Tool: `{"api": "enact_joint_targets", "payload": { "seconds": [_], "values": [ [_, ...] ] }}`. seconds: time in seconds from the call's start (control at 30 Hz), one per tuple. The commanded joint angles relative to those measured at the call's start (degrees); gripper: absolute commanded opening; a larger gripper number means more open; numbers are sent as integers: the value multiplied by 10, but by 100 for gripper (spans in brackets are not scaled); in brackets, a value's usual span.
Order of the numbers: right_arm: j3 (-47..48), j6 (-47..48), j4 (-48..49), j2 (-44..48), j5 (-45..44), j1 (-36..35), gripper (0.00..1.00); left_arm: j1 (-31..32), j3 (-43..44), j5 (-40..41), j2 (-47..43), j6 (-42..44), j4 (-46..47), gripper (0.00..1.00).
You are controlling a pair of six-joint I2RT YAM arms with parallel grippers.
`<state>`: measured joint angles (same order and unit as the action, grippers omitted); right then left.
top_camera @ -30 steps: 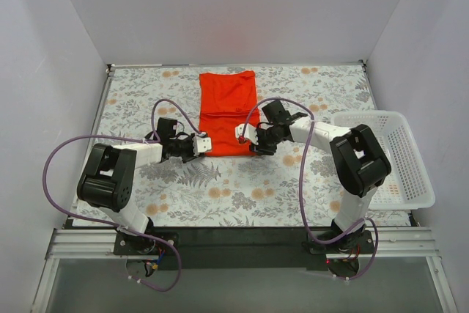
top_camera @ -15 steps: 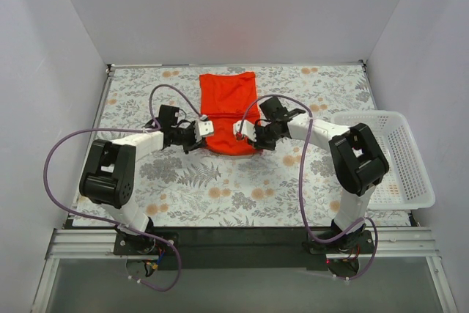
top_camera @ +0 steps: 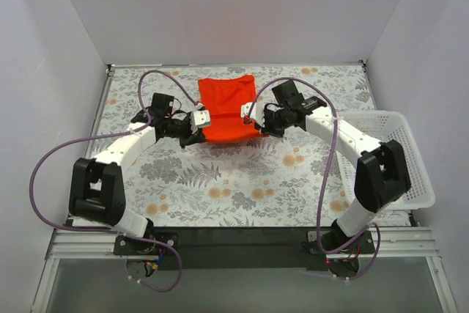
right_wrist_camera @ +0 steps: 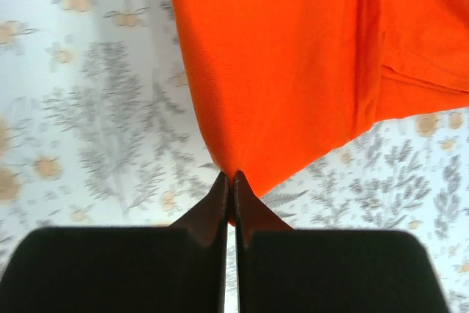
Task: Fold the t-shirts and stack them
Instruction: Fold the tshirt
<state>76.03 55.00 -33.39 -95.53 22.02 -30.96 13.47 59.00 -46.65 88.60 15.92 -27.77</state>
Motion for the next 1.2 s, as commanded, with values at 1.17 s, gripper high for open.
{"api": "enact_joint_targets", "payload": {
  "seconds": [1.17],
  "values": [
    [321,106,-193,-226,101,63,1,-90,440,-82,300,46,-318,0]
  ]
}}
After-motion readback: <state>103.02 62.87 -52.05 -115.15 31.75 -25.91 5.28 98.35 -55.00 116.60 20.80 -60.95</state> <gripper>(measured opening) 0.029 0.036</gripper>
